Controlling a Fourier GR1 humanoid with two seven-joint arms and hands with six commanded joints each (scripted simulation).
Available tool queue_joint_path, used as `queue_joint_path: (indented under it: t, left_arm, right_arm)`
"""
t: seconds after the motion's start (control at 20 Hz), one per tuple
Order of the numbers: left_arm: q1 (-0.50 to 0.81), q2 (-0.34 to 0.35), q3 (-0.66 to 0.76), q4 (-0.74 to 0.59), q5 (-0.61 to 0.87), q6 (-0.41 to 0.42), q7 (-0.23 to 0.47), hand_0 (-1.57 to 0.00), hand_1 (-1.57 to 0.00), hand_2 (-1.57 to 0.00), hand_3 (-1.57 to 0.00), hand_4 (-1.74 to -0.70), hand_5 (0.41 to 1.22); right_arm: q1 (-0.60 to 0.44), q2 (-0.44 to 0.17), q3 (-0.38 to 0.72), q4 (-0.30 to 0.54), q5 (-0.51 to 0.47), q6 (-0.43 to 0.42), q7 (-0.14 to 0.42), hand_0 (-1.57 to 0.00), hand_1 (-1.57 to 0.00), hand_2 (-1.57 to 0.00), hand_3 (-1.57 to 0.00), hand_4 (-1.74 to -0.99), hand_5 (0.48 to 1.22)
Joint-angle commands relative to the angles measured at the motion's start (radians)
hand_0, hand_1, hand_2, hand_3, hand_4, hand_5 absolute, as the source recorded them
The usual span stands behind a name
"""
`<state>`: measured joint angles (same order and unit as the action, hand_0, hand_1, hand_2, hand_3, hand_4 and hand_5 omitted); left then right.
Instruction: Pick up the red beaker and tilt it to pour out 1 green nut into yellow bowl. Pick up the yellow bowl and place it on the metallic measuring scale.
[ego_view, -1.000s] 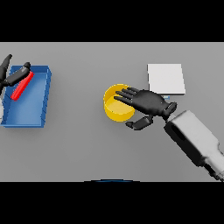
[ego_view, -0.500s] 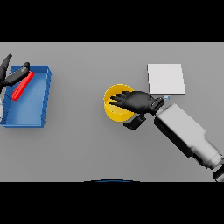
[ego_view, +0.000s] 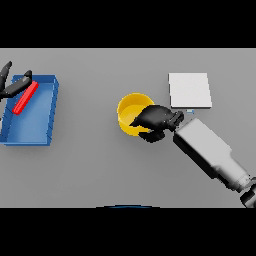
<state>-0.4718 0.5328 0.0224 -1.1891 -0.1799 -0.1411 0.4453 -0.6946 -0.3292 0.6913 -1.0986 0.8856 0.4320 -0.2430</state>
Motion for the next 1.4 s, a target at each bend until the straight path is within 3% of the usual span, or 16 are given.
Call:
queue_joint_path:
  t: [0.0, 0.1, 0.25, 0.4, 0.65, 0.9, 1.05, 1.2, 1.35]
  left_arm:
    - [0.009, 0.0, 0.001, -0.007, 0.0, 0.004, -0.006, 0.0, 0.0, 0.0, 0.0, -0.79, 0.71]
    - [0.017, 0.006, 0.003, -0.013, 0.002, 0.002, -0.015, 0.0, 0.0, 0.0, 0.0, -0.79, 0.707]
    - [-0.002, 0.004, -0.001, -0.003, -0.003, 0.0, 0.007, 0.0, 0.0, 0.0, 0.0, -0.78, 0.711]
    - [0.007, 0.001, -0.004, -0.004, -0.001, -0.004, -0.009, 0.0, 0.0, 0.0, 0.0, -0.78, 0.712]
    - [0.0, 0.005, -0.005, -0.003, -0.011, 0.006, -0.008, 0.0, 0.0, 0.0, 0.0, -0.77, 0.706]
    - [0.002, -0.004, -0.005, -0.022, 0.0, 0.006, 0.002, 0.0, 0.0, 0.0, 0.0, -0.78, 0.702]
    - [-0.008, -0.002, 0.003, -0.004, 0.007, 0.0, -0.004, 0.0, 0.0, 0.0, 0.0, -0.79, 0.702]
    - [0.006, -0.006, 0.003, -0.018, 0.016, -0.003, -0.013, 0.0, 0.0, 0.0, 0.0, -0.8, 0.704]
    - [-0.001, -0.002, 0.018, -0.021, 0.033, -0.007, 0.011, 0.0, 0.0, 0.0, 0.0, -0.82, 0.717]
  right_arm:
    - [0.003, -0.002, 0.002, -0.007, -0.004, 0.005, -0.003, -0.86, -0.83, -0.79, -0.68, -1.492, 1.052]
    - [-0.007, -0.007, 0.006, 0.0, -0.011, 0.02, -0.025, -1.11, -1.09, -1.07, -0.88, -1.578, 1.113]
    - [-0.008, -0.008, 0.006, -0.012, -0.023, 0.044, 0.007, -1.34, -1.33, -1.25, -1.07, -1.658, 1.166]
    - [-0.009, -0.014, 0.0, -0.024, -0.033, 0.065, 0.028, -1.45, -1.45, -1.33, -1.17, -1.698, 1.193]
    - [-0.031, -0.046, -0.023, -0.062, -0.05, 0.08, 0.021, -1.53, -1.53, -1.44, -1.17, -1.727, 1.212]
    - [-0.024, -0.105, -0.075, -0.184, -0.095, 0.164, 0.076, -1.56, -1.56, -1.45, -1.2, -1.736, 1.218]
    - [-0.003, -0.117, -0.085, -0.25, -0.087, 0.18, 0.141, -1.56, -1.56, -1.47, -1.19, -1.739, 1.219]
    - [0.008, -0.128, -0.117, -0.282, -0.097, 0.188, 0.173, -1.52, -1.57, -1.52, -1.18, -1.74, 1.219]
    - [-0.01, -0.15, -0.149, -0.261, -0.085, 0.167, 0.199, -1.54, -1.57, -1.49, -1.18, -1.74, 1.22]
